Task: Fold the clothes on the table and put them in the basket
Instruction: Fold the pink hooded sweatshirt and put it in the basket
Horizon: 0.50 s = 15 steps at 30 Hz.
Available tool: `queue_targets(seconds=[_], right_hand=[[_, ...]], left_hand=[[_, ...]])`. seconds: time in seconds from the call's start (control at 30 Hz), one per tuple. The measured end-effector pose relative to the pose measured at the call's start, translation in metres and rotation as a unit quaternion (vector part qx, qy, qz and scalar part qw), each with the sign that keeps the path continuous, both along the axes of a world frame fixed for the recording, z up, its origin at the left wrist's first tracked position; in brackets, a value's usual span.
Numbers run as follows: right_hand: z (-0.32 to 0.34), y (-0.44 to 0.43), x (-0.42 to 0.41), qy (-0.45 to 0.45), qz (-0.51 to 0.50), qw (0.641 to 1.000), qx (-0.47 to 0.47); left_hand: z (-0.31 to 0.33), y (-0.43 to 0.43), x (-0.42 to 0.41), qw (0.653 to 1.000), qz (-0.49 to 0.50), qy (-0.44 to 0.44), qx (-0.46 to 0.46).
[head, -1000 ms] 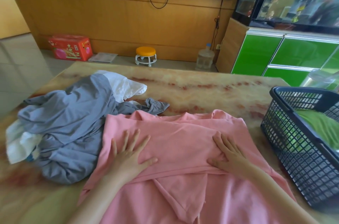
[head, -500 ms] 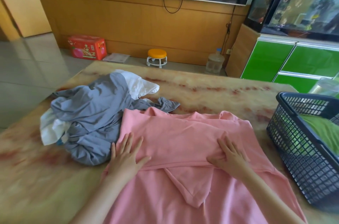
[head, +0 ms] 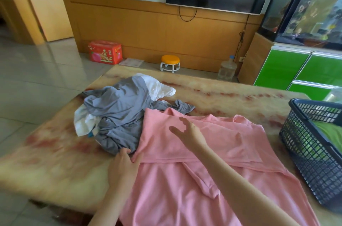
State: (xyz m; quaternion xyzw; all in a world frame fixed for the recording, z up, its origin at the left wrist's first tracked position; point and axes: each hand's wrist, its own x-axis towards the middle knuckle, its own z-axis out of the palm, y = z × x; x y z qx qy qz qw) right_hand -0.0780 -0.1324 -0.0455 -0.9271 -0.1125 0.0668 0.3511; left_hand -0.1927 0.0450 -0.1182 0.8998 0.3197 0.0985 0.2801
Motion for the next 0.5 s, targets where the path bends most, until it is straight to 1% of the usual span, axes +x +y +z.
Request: queue_targets(seconds=[0.07, 0.13, 0.23, 0.4, 0.5], right_hand=[[0.004, 0.035, 0.004, 0.008, 0.011, 1.0, -0.009], [0.006, 0.066, 0.007, 0.009, 0.008, 1.0, -0.022], [0.002, 0.102, 0.014, 0.007, -0.005, 0.999, -0.046], [-0.012, 0.137, 0.029, 0.0, -0.026, 0.994, -0.106], [-0.017, 0.138, 0.034, 0.002, -0.033, 0.993, -0.117]], left_hand=[[0.002, 0.003, -0.002, 0.999, 0.002, -0.017, -0.046], [0.003, 0.008, -0.003, 0.994, 0.003, -0.036, -0.1], [0.0, 0.013, -0.002, 0.985, 0.005, -0.066, -0.157], [-0.001, 0.006, -0.001, 0.97, 0.003, -0.116, -0.214], [-0.001, 0.005, 0.001, 0.961, 0.004, -0.122, -0.247]])
